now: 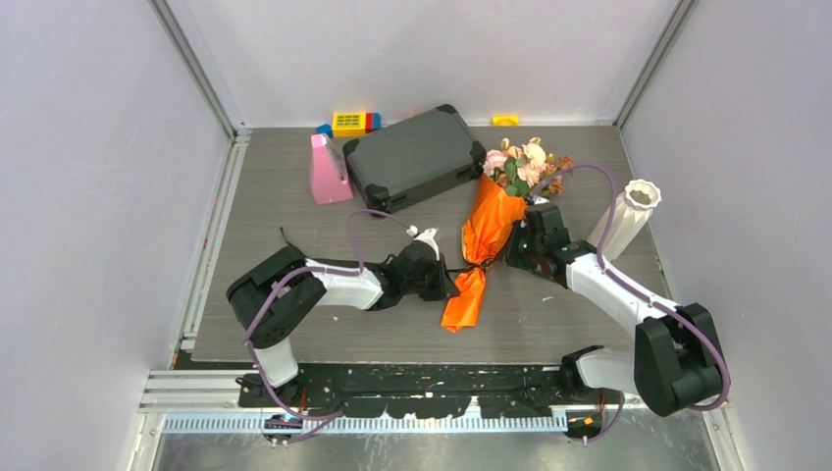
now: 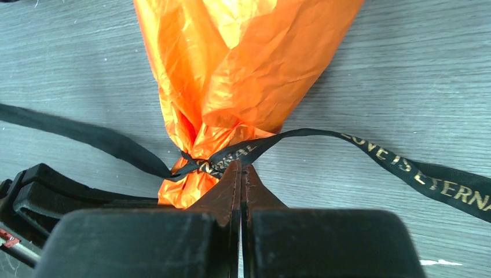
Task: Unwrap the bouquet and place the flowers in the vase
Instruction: Untie the ribbon from the wrapping paper.
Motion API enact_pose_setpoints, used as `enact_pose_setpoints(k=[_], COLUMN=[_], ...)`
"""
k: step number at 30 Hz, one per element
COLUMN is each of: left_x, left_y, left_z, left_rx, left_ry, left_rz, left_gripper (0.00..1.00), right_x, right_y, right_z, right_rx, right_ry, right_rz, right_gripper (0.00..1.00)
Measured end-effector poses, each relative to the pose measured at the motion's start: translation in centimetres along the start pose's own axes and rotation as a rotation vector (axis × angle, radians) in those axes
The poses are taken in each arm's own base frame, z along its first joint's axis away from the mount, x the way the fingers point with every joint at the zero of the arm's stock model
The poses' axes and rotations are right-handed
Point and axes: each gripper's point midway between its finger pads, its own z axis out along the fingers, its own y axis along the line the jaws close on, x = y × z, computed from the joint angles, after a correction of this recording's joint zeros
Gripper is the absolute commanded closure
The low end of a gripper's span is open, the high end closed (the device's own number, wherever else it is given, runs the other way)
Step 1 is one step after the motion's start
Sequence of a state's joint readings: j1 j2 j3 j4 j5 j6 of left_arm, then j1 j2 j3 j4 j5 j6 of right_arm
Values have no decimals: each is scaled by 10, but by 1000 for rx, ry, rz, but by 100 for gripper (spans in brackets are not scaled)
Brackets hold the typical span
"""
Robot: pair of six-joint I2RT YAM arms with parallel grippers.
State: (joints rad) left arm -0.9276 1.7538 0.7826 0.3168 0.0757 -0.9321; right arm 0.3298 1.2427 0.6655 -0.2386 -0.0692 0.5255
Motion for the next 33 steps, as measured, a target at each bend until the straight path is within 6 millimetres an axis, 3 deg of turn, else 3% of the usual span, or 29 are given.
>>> enact_pose_setpoints(k=[7, 16, 26, 33], left_x=[-1, -5, -5, -4], left_y=[2, 6, 7, 8], left_z=[-1, -4, -4, -5], left_rx=[-5, -17, -18, -19], left_ry=[-1, -1, 4, 8], left_rz=[3, 12, 10, 11], left_gripper=[100, 100, 100, 100], right_x=[12, 36, 42, 43], right_y=[14, 13, 21, 14], right_z=[-2, 1, 10, 21], right_rx=[-88, -98, -130, -97], right_ry=[59, 113, 110, 109], right_rz=[-19, 64, 42, 24], right_gripper=[90, 75, 71, 71])
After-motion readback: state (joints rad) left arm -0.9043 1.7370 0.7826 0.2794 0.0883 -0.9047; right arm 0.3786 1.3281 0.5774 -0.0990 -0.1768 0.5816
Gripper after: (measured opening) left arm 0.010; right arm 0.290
